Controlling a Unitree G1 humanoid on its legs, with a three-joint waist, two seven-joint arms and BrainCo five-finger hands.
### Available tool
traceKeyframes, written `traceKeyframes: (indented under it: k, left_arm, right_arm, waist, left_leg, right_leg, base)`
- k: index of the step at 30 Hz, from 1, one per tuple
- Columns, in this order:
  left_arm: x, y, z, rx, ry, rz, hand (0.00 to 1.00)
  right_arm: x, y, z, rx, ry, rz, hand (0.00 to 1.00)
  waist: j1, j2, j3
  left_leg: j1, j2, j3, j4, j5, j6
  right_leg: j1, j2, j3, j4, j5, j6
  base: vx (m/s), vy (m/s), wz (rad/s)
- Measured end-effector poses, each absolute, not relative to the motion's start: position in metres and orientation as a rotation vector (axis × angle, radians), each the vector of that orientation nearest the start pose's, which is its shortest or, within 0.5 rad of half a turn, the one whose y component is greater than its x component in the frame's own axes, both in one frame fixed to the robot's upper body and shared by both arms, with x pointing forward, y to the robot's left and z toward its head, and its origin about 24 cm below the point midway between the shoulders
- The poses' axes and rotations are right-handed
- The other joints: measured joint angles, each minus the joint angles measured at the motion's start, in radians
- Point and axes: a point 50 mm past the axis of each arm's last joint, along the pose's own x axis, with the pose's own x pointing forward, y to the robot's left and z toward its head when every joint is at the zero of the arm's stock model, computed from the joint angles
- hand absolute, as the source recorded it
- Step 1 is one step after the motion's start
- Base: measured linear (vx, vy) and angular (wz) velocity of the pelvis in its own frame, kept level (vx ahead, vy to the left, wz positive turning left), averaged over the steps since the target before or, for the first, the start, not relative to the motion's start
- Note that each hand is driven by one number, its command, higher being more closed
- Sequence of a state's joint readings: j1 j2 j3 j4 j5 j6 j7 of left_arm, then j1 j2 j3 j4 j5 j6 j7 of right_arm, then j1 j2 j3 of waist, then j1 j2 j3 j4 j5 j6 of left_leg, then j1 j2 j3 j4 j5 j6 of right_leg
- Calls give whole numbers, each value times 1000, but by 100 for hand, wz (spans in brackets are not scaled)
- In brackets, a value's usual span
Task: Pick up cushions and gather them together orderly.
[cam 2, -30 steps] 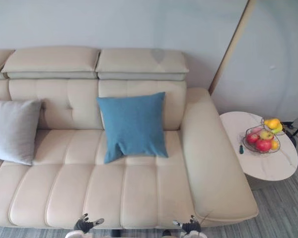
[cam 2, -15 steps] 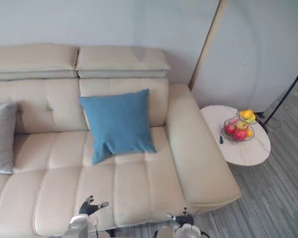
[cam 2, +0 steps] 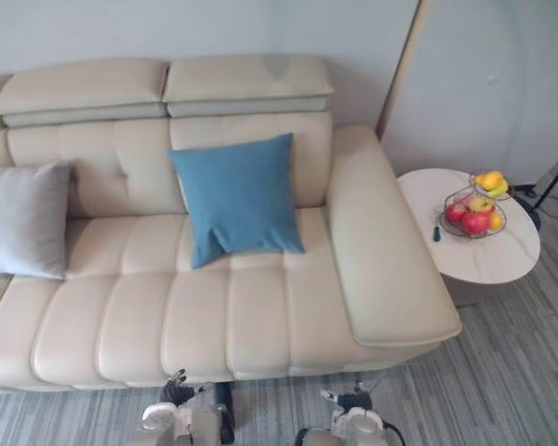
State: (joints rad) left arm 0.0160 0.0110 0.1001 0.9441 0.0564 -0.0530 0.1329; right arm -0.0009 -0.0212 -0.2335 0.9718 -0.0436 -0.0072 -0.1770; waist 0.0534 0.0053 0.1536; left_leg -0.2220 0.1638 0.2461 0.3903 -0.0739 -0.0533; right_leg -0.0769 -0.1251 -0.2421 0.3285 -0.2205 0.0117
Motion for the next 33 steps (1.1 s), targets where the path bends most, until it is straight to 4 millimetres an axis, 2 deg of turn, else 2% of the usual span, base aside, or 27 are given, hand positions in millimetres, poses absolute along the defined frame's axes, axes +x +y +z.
traceKeyframes:
  k: [2,3,4,7,10,13,16,20,21,27,33]
  left_arm:
    - [142,172,-144,59,918,206,0]
    - [142,171,-144,44,920,211,0]
    - [138,178,-145,52,929,235,0]
    - [128,188,-149,76,965,246,0]
    - [123,190,-151,84,987,248,0]
    - [109,196,-156,97,1037,259,0]
    - [105,197,-157,99,1058,260,0]
    - [102,197,-159,99,1069,260,0]
    - [100,205,-159,91,1085,296,0]
    - [100,205,-159,91,1086,296,0]
    - [99,205,-159,86,1087,296,0]
  right_arm:
    - [131,-194,-148,-10,985,-368,0]
    - [130,-196,-148,-2,984,-381,0]
    - [128,-191,-150,27,995,-381,0]
    - [115,-186,-156,72,1040,-403,0]
    - [104,-191,-159,91,1073,-448,0]
    - [100,-196,-160,111,1088,-477,0]
    - [99,-201,-160,111,1087,-494,0]
    - [97,-205,-161,103,1107,-499,0]
    - [103,-214,-160,93,1101,-510,0]
    - [102,-214,-160,93,1103,-511,0]
    - [93,-214,-162,98,1128,-511,0]
  waist:
    - [0,15,-7]
    - [0,21,-10]
    - [1,-6,-23]
    - [-13,-41,-63]
    - [-18,-39,-66]
    - [-20,-34,-89]
    - [-21,-19,-92]
    - [-21,-16,-101]
    - [-46,-35,-68]
    - [-46,-34,-68]
    - [-46,-34,-67]
  left_leg:
    - [32,7,-14,42,-112,-26]
    - [43,0,-9,17,-126,-19]
    - [62,-33,11,-30,-118,-15]
    - [114,-95,22,-151,-75,5]
    - [159,-134,20,-225,-62,9]
    - [198,-157,18,-298,-26,20]
    - [230,-170,11,-327,-3,34]
    - [247,-163,-19,-337,-3,34]
    - [328,-156,-36,-440,28,12]
    - [328,-156,-36,-440,29,13]
    - [328,-154,-31,-436,29,14]
  right_leg:
    - [-9,-7,8,2,15,31]
    - [-10,-6,21,3,14,37]
    - [-9,-22,42,-26,31,58]
    - [28,-50,63,-125,85,71]
    - [78,-62,75,-199,125,73]
    - [99,-64,84,-241,140,85]
    - [131,-59,80,-271,140,85]
    - [163,-44,68,-304,137,78]
    - [191,-24,85,-313,128,62]
    - [191,-24,84,-312,128,62]
    - [183,-24,88,-296,128,62]
  base:
    - [-96,250,-3]
    - [-71,282,-22]
    - [-44,254,-20]
    - [5,174,-3]
    - [45,102,4]
    - [93,49,-3]
    - [168,6,2]
    - [114,-47,5]
    - [40,-32,2]
    - [0,0,0]
    - [0,0,-1]
